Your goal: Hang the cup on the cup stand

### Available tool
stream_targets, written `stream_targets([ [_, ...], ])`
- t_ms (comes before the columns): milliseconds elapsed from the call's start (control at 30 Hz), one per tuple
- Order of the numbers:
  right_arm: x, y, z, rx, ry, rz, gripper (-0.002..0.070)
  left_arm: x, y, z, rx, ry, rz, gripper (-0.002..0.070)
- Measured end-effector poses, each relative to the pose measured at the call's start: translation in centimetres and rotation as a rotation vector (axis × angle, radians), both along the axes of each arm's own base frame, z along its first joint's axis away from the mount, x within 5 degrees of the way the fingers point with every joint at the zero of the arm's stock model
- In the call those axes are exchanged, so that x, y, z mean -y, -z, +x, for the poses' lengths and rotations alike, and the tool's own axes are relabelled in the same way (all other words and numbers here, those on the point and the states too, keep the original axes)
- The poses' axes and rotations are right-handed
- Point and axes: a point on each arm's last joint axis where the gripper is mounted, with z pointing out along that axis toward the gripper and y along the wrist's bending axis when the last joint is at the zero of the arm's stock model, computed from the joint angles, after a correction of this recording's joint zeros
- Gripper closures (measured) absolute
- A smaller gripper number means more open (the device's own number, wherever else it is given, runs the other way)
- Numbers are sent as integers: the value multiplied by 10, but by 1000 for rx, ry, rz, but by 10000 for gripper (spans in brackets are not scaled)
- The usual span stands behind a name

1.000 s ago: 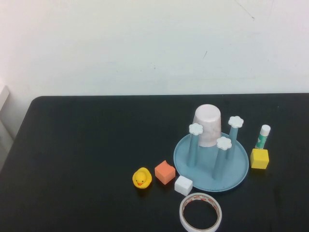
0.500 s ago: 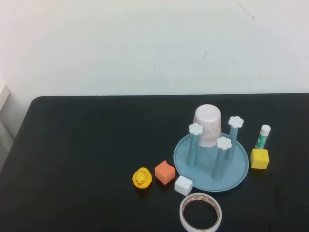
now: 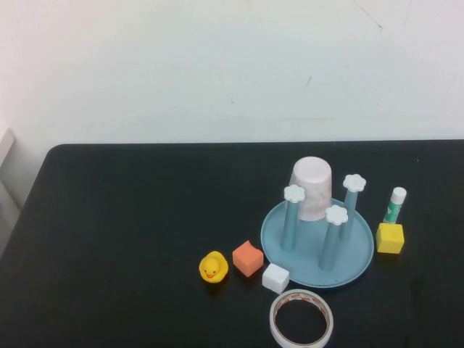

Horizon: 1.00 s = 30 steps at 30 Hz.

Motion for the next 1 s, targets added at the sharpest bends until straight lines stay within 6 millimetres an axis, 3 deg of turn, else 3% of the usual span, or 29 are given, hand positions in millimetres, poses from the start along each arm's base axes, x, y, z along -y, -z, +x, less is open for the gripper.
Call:
stream_targets([
  [333, 11, 69, -2, -28, 140, 126, 675, 0, 0, 0, 0, 0, 0, 676],
  [633, 12, 87, -6, -200, 168, 151, 676, 0, 0, 0, 0, 1, 0, 676],
  [1000, 12, 88, -7, -226, 172, 151, 676, 0, 0, 0, 0, 1, 0, 676],
])
